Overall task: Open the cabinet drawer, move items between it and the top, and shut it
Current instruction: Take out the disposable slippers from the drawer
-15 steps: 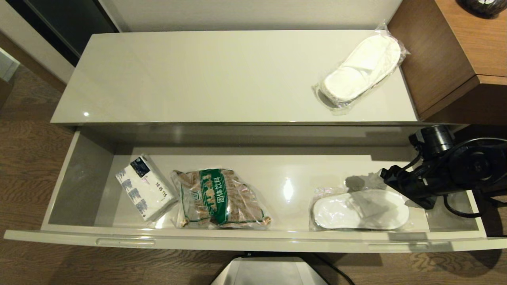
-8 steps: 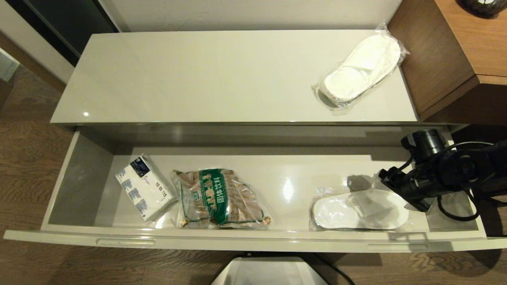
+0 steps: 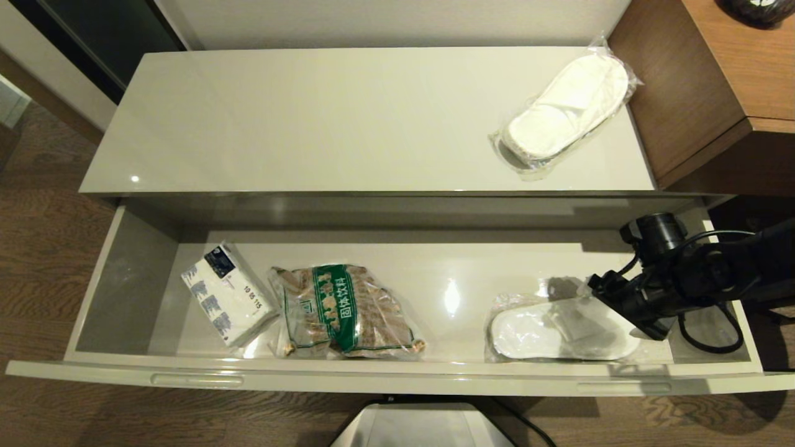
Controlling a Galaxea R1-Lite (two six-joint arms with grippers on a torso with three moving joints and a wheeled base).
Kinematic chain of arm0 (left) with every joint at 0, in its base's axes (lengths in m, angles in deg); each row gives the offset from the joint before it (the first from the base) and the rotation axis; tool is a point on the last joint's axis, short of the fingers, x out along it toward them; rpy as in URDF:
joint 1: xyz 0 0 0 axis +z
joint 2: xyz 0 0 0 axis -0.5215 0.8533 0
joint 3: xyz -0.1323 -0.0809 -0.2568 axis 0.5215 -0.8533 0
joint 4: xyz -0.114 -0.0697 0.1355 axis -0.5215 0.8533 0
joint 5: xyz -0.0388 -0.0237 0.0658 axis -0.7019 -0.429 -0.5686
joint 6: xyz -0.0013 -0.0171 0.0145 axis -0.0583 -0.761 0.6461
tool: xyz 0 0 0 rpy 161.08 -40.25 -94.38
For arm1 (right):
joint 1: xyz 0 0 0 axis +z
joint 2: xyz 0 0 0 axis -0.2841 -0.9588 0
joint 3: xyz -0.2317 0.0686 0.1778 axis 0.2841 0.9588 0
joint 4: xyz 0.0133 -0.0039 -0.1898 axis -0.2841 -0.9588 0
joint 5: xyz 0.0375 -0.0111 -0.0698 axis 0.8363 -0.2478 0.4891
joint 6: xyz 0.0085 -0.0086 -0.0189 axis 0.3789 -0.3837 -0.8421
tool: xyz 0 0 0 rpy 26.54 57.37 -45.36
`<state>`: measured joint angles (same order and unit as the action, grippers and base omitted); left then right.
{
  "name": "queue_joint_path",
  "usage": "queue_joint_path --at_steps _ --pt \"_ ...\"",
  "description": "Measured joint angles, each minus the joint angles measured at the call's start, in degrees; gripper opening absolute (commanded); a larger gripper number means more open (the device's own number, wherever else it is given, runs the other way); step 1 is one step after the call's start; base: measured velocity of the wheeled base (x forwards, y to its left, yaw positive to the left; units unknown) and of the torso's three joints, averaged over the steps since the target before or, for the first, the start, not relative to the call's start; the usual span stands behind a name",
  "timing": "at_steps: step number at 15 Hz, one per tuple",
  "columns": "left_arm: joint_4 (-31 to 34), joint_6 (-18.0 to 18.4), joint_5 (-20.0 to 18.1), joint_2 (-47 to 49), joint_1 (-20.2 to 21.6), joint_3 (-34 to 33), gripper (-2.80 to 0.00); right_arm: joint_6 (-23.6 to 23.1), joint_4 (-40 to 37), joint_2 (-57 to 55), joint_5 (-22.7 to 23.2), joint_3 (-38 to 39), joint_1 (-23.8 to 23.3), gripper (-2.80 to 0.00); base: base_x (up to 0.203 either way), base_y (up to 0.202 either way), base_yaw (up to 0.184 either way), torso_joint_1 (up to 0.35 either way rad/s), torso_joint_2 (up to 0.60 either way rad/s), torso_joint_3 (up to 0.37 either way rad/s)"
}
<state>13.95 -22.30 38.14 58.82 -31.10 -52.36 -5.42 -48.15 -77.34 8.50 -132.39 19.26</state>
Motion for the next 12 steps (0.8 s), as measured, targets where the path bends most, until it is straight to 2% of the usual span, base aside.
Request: queue_joint_path --at_steps 12 --pt "0.00 -0.01 0.00 -0.01 -0.01 0.00 -2.80 0.16 9.75 -5.95 0.72 4.14 -1.60 0.00 0.000 0.000 0.000 0.000 0.00 0.000"
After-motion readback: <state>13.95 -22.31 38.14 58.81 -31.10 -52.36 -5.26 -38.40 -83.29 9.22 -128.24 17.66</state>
